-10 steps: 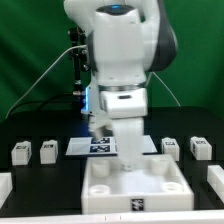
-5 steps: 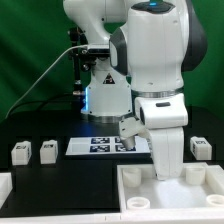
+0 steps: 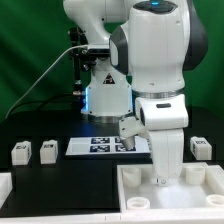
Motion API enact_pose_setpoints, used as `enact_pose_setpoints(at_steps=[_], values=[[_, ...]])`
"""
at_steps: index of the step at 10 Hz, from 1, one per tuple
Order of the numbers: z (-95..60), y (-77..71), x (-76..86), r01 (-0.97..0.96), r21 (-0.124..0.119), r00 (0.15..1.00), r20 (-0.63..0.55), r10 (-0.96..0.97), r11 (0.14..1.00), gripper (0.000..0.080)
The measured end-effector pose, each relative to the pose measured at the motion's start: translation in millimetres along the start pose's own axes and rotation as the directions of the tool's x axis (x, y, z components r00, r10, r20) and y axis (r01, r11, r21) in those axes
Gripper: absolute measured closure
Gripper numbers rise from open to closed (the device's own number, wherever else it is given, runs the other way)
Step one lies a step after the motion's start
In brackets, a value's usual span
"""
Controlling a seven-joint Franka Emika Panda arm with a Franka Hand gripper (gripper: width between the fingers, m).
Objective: Assemble one leg
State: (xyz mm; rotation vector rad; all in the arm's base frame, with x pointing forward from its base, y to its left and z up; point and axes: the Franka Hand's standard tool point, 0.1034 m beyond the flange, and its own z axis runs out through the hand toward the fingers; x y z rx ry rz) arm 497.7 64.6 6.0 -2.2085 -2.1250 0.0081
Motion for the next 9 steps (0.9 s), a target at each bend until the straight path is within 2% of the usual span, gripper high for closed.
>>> enact_pose_setpoints(at_steps=[1, 2, 3, 9], values=[[-0.3, 0.4, 0.0, 0.0, -0.002, 1.0, 0.0, 0.0, 1.0, 0.0223], [-0.3, 0.6, -0.1, 0.0, -0.003, 1.0, -0.001, 0.0, 1.0, 0.0172], [-0.4, 0.7, -0.1, -0.001, -0.003, 1.0, -0.001, 0.001, 1.0, 0.0156], [-1.0, 1.0, -0.1, -0.004, -0.004, 1.0, -0.001, 0.004, 1.0, 0.015]])
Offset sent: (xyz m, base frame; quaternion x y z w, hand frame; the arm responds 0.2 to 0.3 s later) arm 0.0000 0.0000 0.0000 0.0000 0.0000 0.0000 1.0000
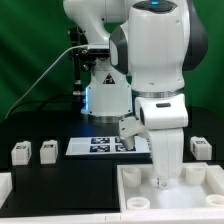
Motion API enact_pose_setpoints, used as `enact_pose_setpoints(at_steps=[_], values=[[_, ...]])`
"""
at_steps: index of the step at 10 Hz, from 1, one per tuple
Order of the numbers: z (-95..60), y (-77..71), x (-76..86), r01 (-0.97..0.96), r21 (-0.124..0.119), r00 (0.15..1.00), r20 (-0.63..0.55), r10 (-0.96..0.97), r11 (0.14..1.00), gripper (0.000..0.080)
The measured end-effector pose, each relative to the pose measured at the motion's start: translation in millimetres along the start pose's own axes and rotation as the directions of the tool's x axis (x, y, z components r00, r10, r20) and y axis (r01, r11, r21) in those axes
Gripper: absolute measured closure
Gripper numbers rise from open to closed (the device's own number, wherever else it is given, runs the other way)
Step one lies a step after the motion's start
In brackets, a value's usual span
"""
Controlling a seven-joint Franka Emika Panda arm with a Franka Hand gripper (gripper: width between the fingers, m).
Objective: Assemble one leg
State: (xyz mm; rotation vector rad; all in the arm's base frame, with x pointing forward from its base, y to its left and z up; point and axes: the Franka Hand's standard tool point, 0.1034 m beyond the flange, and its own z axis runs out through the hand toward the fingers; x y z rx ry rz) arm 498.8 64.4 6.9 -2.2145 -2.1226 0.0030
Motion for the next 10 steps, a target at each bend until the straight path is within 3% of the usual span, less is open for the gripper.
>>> enact_pose_setpoints(at_steps=[2, 3, 4, 5, 7, 9, 10], values=[[-24.1, -10.3, 13.5, -0.258, -0.026, 0.966, 0.001, 0.258, 0.966, 0.015], [-31.7, -17.2, 29.4, -0.402, -0.034, 0.916, -0.004, 0.402, 0.915, 0.015], [-38.1, -19.4, 50.0, -0.576, -0.044, 0.817, -0.018, 0.576, 0.816, 0.015], [-39.3, -21.5, 60.9, -0.686, -0.043, 0.728, -0.026, 0.685, 0.726, 0.015], [-33.6, -32.5, 96.1, -0.92, -0.019, 0.393, -0.046, 0.919, 0.392, 0.015], [-33.3, -33.1, 98.0, -0.982, 0.016, 0.187, -0.045, 0.981, 0.188, 0.015], [-33.2, -33.4, 98.7, -0.976, 0.016, 0.214, -0.045, 0.976, 0.215, 0.015]])
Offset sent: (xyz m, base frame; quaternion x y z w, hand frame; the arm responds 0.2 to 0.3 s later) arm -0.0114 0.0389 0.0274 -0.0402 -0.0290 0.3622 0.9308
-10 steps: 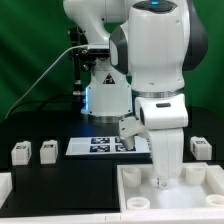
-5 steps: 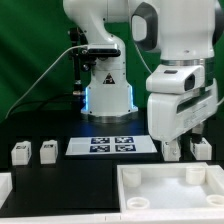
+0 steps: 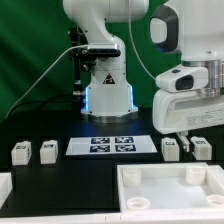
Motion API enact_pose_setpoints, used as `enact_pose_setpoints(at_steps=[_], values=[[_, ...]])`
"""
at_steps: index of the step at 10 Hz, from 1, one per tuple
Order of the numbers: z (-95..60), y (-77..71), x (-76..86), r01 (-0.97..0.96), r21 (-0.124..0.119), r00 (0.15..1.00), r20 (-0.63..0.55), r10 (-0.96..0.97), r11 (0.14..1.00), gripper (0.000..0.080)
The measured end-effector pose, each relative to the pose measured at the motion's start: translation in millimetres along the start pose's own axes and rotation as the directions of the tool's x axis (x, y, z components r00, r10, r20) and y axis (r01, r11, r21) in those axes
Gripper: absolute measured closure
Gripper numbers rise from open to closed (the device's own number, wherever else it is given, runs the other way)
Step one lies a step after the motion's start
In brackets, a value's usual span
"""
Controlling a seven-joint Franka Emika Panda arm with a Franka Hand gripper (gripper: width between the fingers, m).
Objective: Assemble one leg
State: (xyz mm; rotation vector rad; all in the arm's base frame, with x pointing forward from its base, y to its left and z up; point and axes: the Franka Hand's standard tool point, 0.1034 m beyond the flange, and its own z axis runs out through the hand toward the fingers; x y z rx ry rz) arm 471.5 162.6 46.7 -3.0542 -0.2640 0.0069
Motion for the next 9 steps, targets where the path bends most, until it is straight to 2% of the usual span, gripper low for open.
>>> enact_pose_setpoints(at_steps=[1, 2, 3, 4, 5, 6, 8, 9], values=[[0.5, -0.1, -3.6, 0.0, -0.004, 0.999, 0.042, 0.0, 1.0, 0.015], [2.9, -14.4, -9.4, -0.078, -0.006, 0.995, 0.054, 0.078, 0.997, 0.015], [5.6, -17.7, -29.1, -0.07, -0.021, 0.975, 0.21, 0.073, 0.997, 0.015], [5.0, -17.4, -32.1, -0.091, -0.041, 0.93, 0.353, 0.1, 0.995, 0.015], [5.5, -19.3, -33.5, -0.089, -0.062, 0.852, 0.512, 0.108, 0.994, 0.015], [7.4, -18.9, -28.7, -0.082, -0.063, 0.803, 0.587, 0.103, 0.995, 0.015], [7.6, -15.0, -37.6, -0.069, -0.078, 0.64, 0.761, 0.104, 0.995, 0.015], [11.8, -14.7, -36.2, -0.066, -0.079, 0.594, 0.798, 0.103, 0.995, 0.015]])
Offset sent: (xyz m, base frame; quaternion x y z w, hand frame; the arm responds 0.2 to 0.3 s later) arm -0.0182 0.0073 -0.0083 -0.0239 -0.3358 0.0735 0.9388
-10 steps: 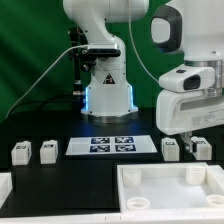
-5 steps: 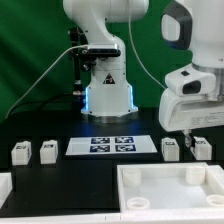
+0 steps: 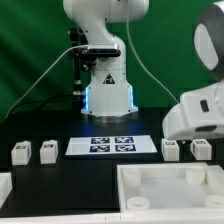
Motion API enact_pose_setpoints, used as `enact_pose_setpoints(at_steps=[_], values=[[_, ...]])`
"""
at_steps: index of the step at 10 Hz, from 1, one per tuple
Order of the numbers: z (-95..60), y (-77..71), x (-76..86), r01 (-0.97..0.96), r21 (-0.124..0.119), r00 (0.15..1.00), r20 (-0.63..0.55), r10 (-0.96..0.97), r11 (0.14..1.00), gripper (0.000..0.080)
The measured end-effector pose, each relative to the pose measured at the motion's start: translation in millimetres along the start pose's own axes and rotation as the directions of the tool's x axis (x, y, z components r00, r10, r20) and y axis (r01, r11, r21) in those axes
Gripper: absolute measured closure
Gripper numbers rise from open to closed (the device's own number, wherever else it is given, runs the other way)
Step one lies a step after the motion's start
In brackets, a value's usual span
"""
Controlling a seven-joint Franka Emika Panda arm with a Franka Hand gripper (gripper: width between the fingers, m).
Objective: Assemble one leg
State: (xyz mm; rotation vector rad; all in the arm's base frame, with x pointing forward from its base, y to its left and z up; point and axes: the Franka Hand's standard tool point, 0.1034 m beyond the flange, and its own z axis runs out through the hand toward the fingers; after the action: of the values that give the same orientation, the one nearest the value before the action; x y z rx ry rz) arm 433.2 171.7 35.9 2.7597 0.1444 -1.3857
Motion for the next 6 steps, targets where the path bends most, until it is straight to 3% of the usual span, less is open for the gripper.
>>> enact_pose_setpoints(at_steps=[3, 6], values=[[29.1, -11.9, -2.0, -0.067, -0.018, 0.998, 0.0, 0.067, 0.998, 0.015], [51.3, -12.9, -4.1, -0.096, -0.032, 0.995, 0.023, 0.097, 0.995, 0.015]])
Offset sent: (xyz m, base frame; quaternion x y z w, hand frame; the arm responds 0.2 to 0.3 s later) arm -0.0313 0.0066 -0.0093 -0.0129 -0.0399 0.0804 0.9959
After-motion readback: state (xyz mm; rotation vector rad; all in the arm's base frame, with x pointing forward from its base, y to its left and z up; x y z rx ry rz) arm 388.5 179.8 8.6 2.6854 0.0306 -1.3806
